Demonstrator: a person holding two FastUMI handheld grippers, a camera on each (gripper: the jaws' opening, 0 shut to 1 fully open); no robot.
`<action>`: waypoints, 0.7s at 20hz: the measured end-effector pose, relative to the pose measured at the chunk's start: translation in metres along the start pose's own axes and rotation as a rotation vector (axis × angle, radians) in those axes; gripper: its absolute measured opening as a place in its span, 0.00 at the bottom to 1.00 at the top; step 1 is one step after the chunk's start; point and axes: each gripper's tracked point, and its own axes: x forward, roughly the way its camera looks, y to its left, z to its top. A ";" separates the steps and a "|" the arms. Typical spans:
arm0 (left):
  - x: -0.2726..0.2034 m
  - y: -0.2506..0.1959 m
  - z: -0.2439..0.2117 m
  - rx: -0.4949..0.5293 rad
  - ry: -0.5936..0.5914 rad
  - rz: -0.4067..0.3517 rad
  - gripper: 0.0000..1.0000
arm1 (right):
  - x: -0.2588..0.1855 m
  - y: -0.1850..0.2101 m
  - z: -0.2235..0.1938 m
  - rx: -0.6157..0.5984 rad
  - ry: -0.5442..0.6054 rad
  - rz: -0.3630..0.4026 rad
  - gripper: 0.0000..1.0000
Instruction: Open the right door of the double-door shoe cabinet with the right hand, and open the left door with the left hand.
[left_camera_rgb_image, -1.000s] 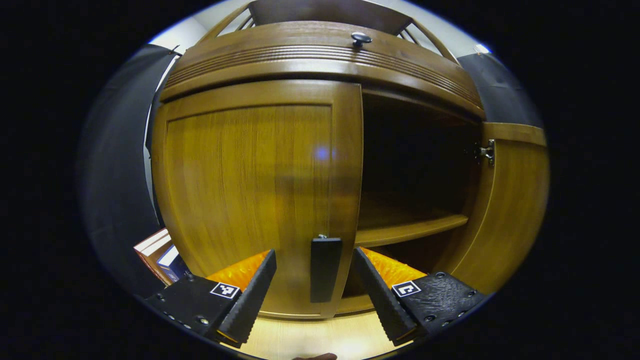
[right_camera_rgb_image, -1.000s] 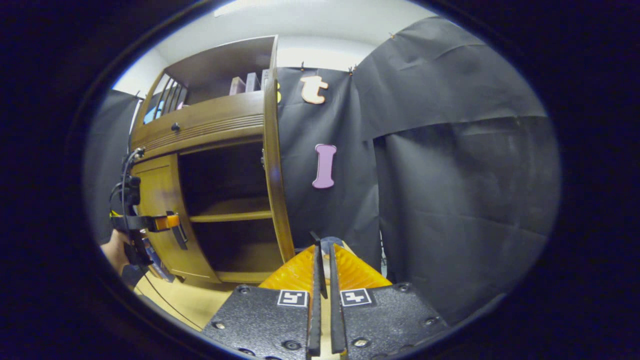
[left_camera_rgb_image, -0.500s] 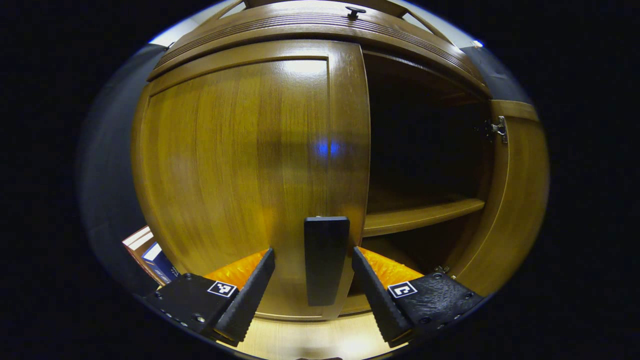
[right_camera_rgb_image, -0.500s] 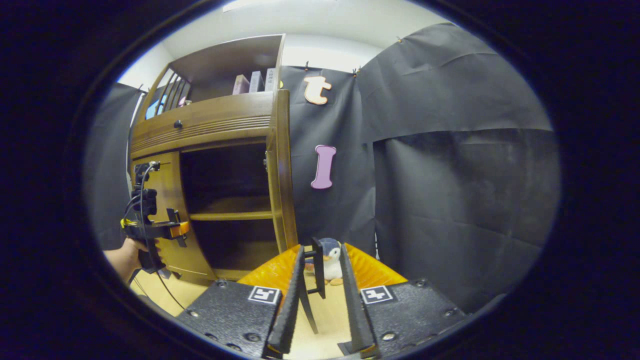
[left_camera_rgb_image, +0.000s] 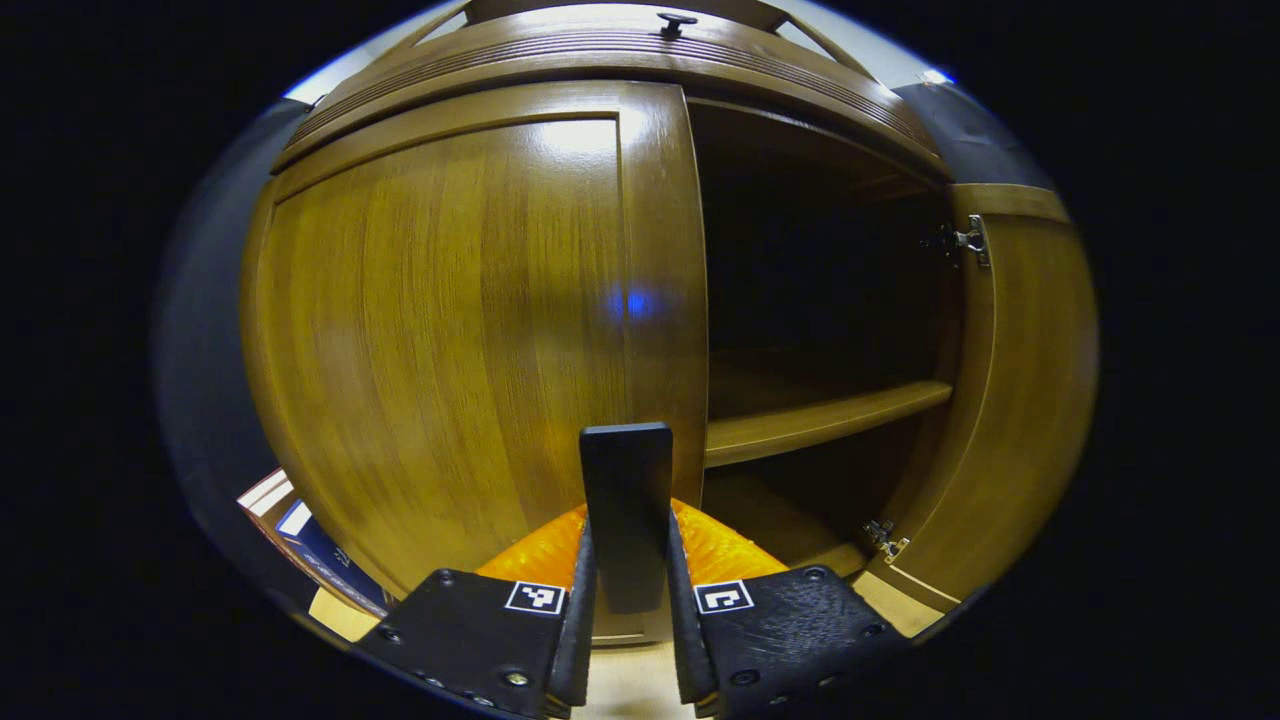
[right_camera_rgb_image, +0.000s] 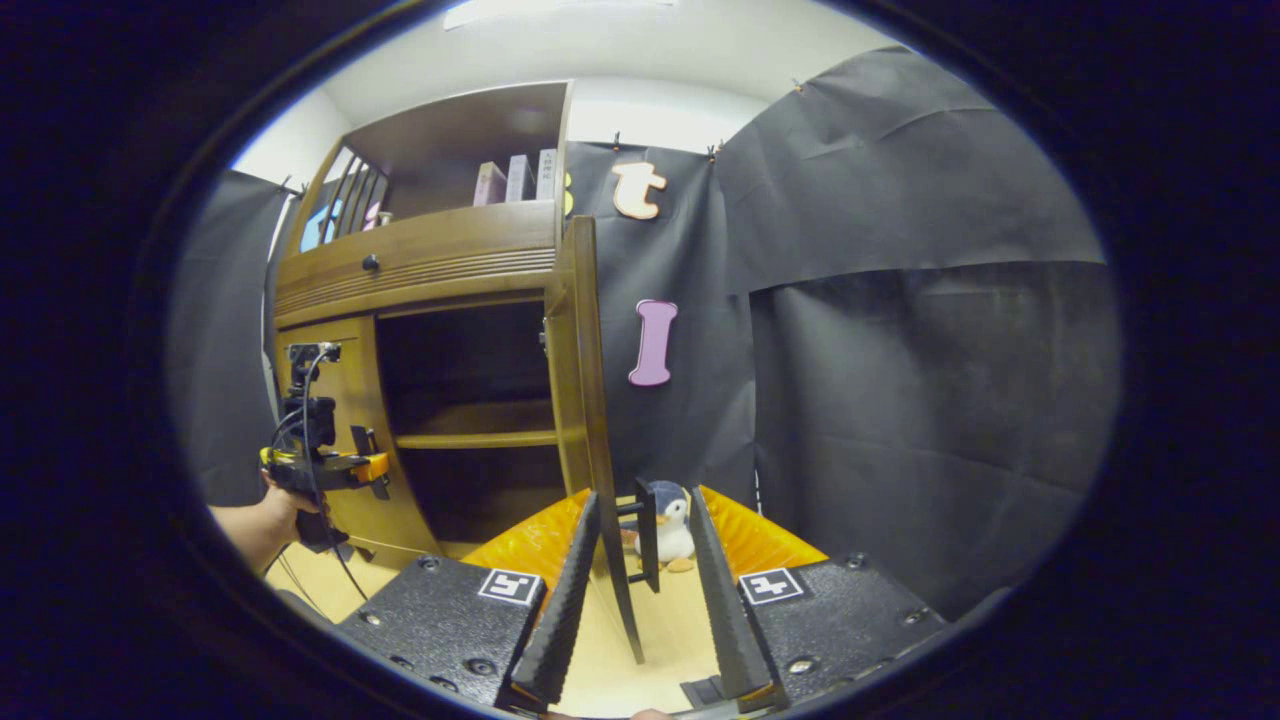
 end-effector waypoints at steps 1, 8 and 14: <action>-0.001 -0.001 0.000 -0.012 0.000 -0.001 0.35 | -0.002 0.000 0.001 -0.002 0.000 0.001 0.59; -0.010 -0.001 -0.001 0.050 0.020 -0.008 0.29 | -0.007 0.011 0.008 -0.028 -0.019 0.023 0.60; -0.031 0.001 -0.008 0.047 0.027 -0.008 0.29 | 0.001 0.052 0.022 -0.092 -0.064 0.107 0.59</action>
